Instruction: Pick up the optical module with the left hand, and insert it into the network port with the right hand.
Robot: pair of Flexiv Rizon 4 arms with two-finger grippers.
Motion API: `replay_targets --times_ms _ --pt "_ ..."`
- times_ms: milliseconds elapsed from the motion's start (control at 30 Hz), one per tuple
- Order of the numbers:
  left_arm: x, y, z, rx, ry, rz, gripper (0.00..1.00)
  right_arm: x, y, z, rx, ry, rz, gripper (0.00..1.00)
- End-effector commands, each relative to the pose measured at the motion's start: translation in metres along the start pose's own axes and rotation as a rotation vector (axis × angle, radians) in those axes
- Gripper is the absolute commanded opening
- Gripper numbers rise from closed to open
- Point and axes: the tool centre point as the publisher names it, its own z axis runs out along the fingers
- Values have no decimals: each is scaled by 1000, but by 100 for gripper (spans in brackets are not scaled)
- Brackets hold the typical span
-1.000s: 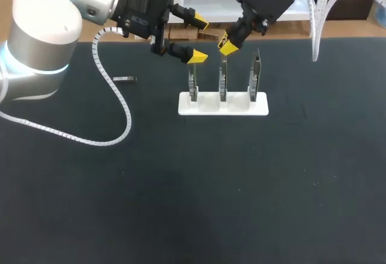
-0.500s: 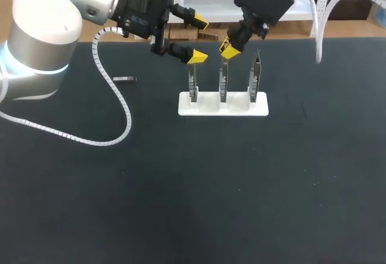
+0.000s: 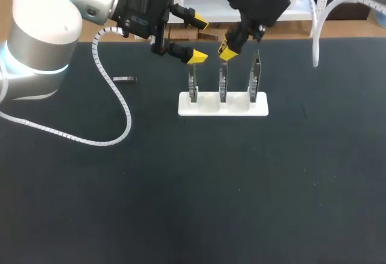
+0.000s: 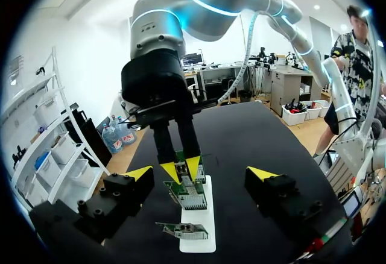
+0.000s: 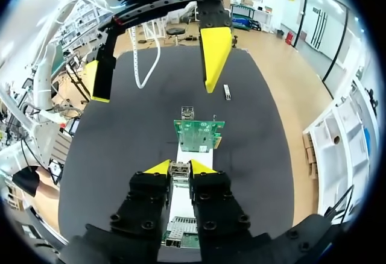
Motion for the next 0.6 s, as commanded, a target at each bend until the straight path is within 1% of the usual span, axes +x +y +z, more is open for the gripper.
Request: replay_targets --times_ms 33,267,300,333,367,400,433,600 --pt "-1 -1 0 -2 4 -1 100 6 5 6 15 -5 -2 0" --pt "-1 -1 0 -2 4 -1 100 5 4 6 13 -3 -9 0" --pt "-1 -1 0 -2 4 -1 100 5 3 6 15 -4 -8 2" --pt "-1 -1 0 -2 4 -1 100 5 3 5 17 -6 -5 11" --pt "-1 -1 0 -2 4 -1 100 5 3 5 20 -8 -1 29" --pt "-1 -1 0 -2 4 -1 100 5 4 4 21 -9 0 78" --pt "-1 -1 0 -2 4 -1 100 4 4 3 24 -12 -1 100" --pt "-1 -1 0 -2 4 -1 100 0 5 -4 51 -22 -16 100"
